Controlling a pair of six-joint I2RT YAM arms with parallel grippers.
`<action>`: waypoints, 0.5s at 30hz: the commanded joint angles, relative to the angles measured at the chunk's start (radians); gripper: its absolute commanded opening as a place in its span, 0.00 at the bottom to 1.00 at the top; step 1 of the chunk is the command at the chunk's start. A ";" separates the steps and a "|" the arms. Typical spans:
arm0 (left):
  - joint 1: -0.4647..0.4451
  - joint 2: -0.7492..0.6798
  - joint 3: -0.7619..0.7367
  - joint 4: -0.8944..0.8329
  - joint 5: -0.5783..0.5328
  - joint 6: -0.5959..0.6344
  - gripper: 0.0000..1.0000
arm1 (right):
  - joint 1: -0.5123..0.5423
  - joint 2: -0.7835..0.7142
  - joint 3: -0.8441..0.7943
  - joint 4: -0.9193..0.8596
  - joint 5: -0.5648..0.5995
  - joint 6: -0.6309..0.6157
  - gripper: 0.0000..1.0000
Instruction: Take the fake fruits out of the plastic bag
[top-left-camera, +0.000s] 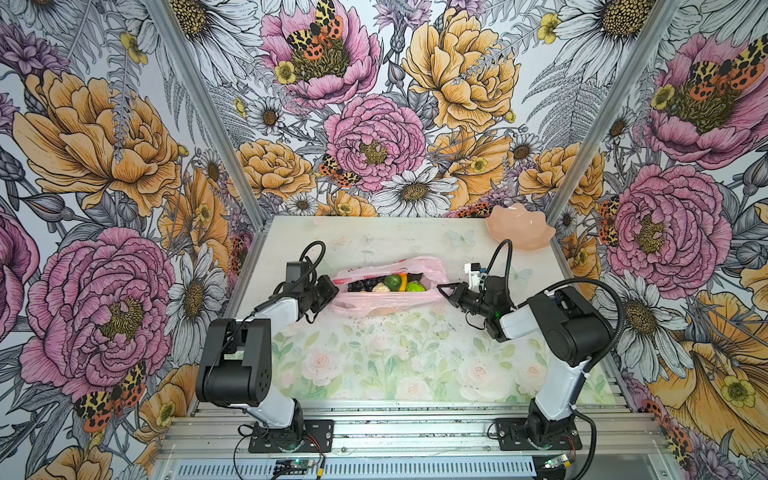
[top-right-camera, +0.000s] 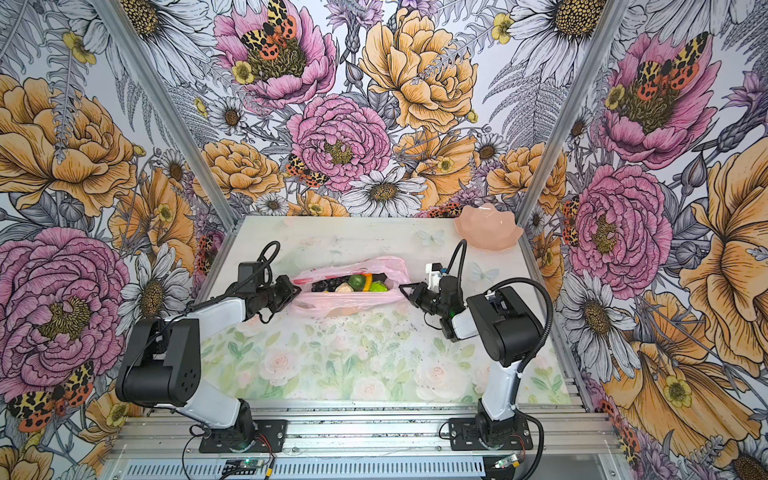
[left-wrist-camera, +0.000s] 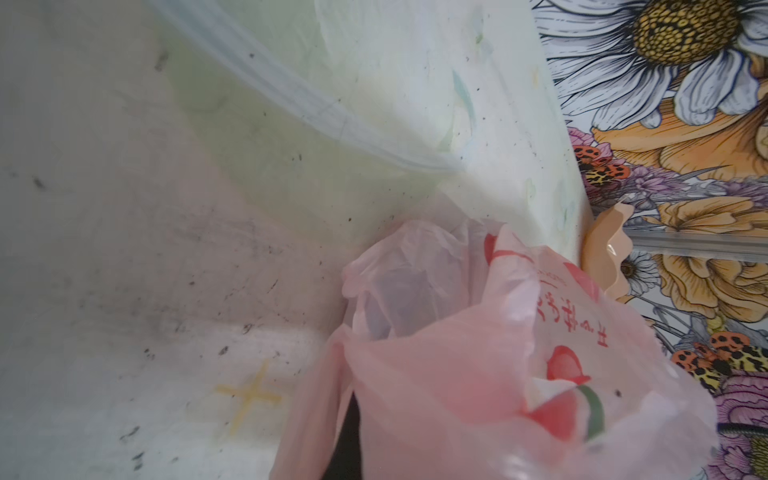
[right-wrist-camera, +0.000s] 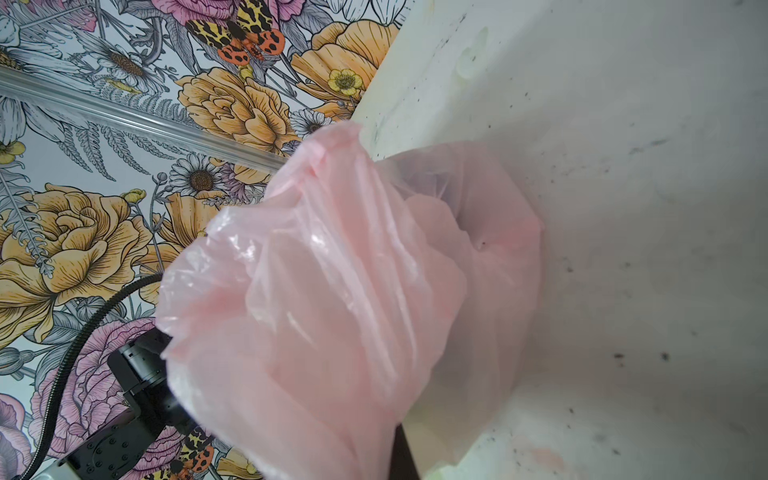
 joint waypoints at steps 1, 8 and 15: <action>0.000 -0.008 -0.007 0.120 0.007 -0.029 0.00 | -0.021 -0.026 0.016 -0.079 0.078 -0.058 0.18; -0.126 -0.031 0.102 -0.079 -0.170 0.099 0.00 | -0.007 -0.257 0.026 -0.489 0.210 -0.289 0.57; -0.172 -0.025 0.159 -0.158 -0.251 0.142 0.00 | 0.135 -0.458 0.209 -1.031 0.535 -0.701 0.71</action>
